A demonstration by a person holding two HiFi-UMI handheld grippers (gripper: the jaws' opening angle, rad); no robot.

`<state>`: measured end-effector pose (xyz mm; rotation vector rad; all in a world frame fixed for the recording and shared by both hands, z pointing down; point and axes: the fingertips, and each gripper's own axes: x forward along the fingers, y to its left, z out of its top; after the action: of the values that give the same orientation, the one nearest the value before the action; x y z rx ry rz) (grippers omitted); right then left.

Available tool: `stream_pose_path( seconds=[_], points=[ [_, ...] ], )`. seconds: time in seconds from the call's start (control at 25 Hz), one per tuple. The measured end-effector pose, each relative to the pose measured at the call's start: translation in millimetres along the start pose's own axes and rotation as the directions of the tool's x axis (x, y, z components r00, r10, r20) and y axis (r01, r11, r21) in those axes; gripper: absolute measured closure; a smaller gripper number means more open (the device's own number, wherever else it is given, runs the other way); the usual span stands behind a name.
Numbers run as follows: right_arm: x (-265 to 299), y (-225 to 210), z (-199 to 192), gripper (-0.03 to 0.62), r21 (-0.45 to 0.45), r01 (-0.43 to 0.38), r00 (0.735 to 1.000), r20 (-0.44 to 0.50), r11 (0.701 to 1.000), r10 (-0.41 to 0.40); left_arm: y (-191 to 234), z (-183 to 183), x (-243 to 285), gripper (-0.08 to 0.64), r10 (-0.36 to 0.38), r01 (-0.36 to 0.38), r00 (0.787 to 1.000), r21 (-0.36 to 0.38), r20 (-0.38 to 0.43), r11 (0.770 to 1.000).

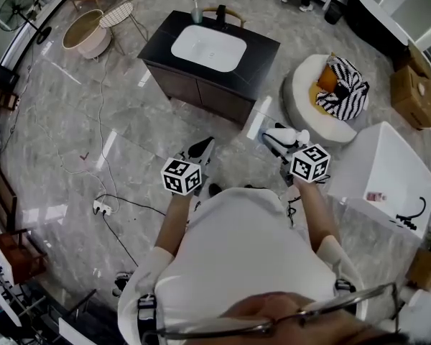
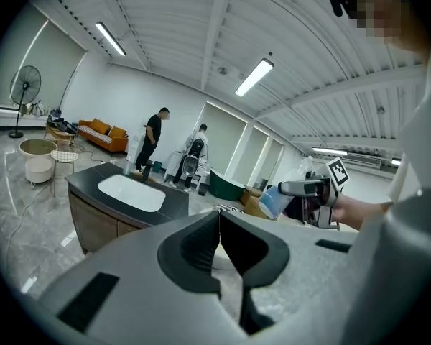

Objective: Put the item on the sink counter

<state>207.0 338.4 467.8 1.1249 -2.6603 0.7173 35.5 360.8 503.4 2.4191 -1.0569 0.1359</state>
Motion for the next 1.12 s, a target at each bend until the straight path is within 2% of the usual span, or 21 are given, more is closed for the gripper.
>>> stream_pose_path(
  seconds=[0.32,0.52,0.84,1.12],
  points=[
    [18,26,-14,0.316,0.011,0.021,1.000,0.011,1.000,-0.021,20,-9,-24,0.554,-0.012,0.012,1.000,0.034,-0.014,0.999],
    [27,30,-18,0.316,0.016,0.023,1.000,-0.009,1.000,-0.023,30,-7,-26,0.554,-0.012,0.013,1.000,0.017,-0.006,1.000],
    [52,10,-3,0.316,0.024,0.009,1.000,-0.014,1.000,-0.009,49,5,-9,0.554,0.002,-0.002,1.000,0.004,-0.003,1.000],
    [100,-30,25,0.316,0.034,-0.025,0.999,-0.029,0.999,0.026,92,38,26,0.554,0.044,-0.044,0.999,0.002,0.000,0.999]
  ],
)
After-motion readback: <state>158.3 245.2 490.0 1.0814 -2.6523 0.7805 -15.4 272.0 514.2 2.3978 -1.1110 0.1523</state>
